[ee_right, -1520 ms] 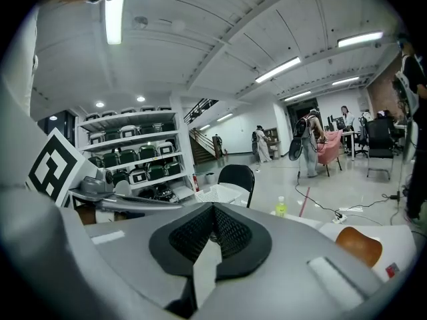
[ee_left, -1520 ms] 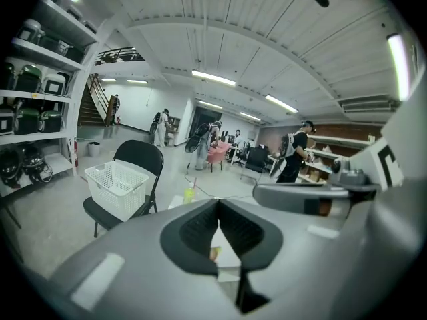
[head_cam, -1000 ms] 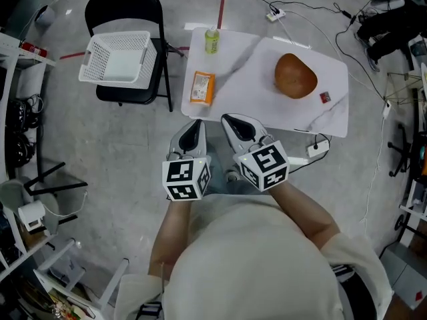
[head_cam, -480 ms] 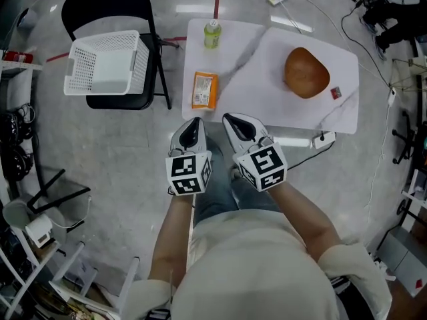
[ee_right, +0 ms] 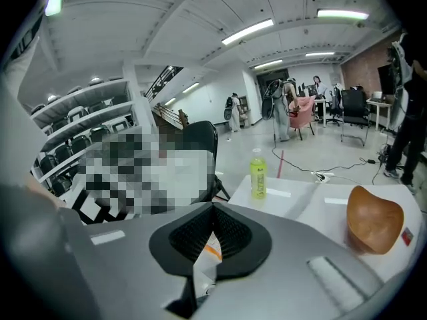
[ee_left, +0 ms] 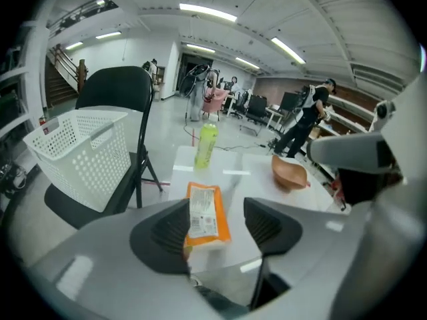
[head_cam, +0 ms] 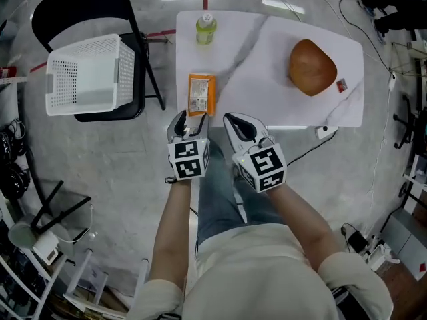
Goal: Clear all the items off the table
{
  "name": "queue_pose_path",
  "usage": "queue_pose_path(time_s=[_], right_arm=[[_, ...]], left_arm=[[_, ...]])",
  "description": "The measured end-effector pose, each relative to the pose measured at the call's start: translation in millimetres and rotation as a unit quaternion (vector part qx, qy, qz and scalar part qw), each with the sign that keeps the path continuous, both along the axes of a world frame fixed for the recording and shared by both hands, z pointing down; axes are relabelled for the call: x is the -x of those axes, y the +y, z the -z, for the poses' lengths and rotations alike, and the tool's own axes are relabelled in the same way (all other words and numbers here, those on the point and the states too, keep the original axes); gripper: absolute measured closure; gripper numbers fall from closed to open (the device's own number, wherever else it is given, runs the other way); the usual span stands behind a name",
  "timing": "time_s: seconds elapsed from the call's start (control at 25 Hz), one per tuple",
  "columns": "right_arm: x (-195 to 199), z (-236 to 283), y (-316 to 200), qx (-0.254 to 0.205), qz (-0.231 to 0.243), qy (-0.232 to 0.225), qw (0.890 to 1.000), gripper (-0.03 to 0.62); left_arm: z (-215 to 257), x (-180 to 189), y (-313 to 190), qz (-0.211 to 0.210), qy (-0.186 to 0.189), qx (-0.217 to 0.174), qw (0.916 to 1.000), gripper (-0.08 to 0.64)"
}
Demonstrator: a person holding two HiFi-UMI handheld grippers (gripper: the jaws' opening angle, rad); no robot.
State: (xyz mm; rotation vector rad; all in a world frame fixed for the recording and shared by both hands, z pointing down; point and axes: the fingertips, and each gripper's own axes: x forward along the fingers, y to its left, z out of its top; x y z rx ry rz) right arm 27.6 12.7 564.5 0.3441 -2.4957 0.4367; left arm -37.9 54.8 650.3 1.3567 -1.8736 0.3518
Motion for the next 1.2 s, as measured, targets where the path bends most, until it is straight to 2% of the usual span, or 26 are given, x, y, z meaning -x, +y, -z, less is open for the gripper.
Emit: queue_pose_path(time_s=[0.2,0.4,0.56,0.84,0.96,1.2], right_arm=[[2.3,-23.0,-7.6,0.010,-0.018,0.013,1.000,0.594],[-0.9,-40.5,-13.5,0.017,-0.032,0.018,0.999,0.594],[-6.0,-53.8,-18.8,0.023,-0.048,0.025,0.998,0.594],[-18.5,-71.2,-23.7,0.034,-0.067,0.037,0.997,0.594],[-24.3,-75.5,-26.8,0.036,-0.074,0.042,0.996,0.594],[-27.0,-78.3,-33.3,0.038,-0.082,0.047,0.995,0.594]], left_arm=[[-47.3,0.9,-13.8,-0.020,0.034,0.031,0.9987,0.223],[-93.9,2.0,-26.9,-0.029,0.047,0.069,0.9961,0.118],[-122.4,6.1,-35.3,-0.023,0.053,0.094,0.9939,0.083],[-161.4,5.0,-48.4,-0.030,0.062,0.139,0.9879,0.061],[-170.9,4.9,-51.2,-0.038,0.054,0.156,0.9855,0.060],[-179.6,1.2,-52.0,-0.052,0.058,0.170,0.9824,0.086]])
